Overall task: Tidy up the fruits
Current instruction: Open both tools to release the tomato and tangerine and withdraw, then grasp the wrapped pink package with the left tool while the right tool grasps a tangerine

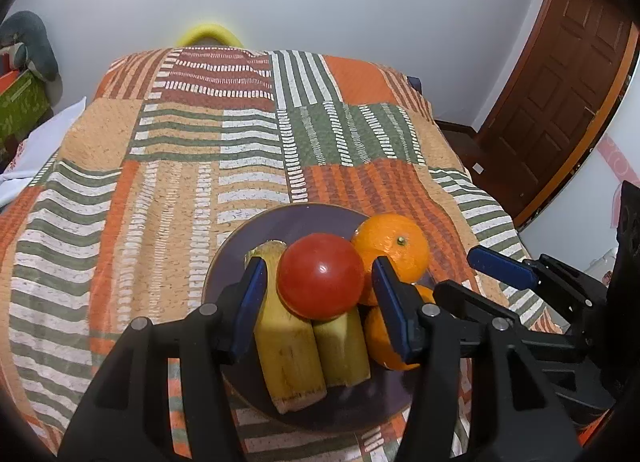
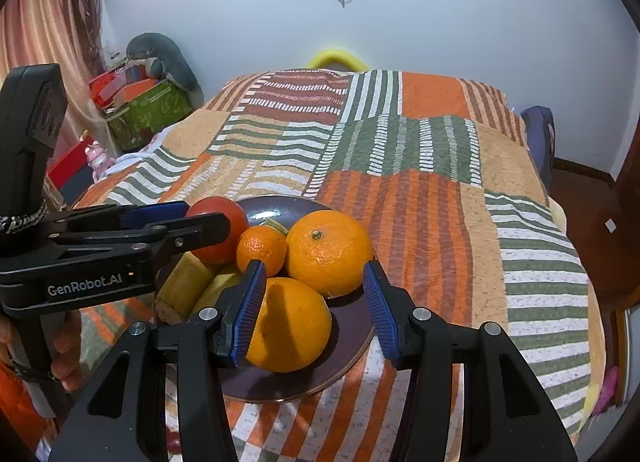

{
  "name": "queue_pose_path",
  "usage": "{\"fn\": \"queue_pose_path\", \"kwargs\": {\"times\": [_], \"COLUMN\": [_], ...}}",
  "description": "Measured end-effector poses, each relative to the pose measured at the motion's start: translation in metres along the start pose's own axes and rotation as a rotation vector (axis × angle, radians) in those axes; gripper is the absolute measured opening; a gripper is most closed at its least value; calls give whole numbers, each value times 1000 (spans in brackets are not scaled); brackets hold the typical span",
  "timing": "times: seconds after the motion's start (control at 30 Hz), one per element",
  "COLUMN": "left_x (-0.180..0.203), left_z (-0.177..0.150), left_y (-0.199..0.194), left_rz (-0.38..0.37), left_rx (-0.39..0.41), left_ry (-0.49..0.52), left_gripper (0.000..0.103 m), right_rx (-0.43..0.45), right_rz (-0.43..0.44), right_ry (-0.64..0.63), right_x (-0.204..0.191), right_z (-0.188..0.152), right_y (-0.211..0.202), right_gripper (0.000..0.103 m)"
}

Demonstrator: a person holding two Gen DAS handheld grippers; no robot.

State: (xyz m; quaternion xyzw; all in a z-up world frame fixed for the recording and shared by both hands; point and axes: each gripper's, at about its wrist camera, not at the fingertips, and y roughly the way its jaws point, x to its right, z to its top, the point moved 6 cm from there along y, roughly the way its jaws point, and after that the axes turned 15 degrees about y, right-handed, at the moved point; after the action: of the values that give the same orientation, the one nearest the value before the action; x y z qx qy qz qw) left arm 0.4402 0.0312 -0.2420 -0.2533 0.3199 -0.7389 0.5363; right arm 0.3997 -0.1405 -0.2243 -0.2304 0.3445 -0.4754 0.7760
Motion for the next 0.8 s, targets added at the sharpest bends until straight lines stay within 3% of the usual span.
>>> {"fn": "queue_pose_path", "kwargs": {"times": [0.27,0.5,0.8], "left_x": [5,14,32], "left_z": [-4,-16,-43], "left_y": [-48,-116,-192], "left_rz": [45,96,156], "left_rx": [41,100,155], "left_ry": [18,36,63], "left_gripper": [54,54,60], "right_rx": [40,85,118], "right_rz": [3,10,25], "right_ry": [-14,-44,-92], "right_x": [-12,-32,-64], "right_z": [1,-4,-29], "right_y": [-35,-79,-128], "right_gripper": [47,47,51]}}
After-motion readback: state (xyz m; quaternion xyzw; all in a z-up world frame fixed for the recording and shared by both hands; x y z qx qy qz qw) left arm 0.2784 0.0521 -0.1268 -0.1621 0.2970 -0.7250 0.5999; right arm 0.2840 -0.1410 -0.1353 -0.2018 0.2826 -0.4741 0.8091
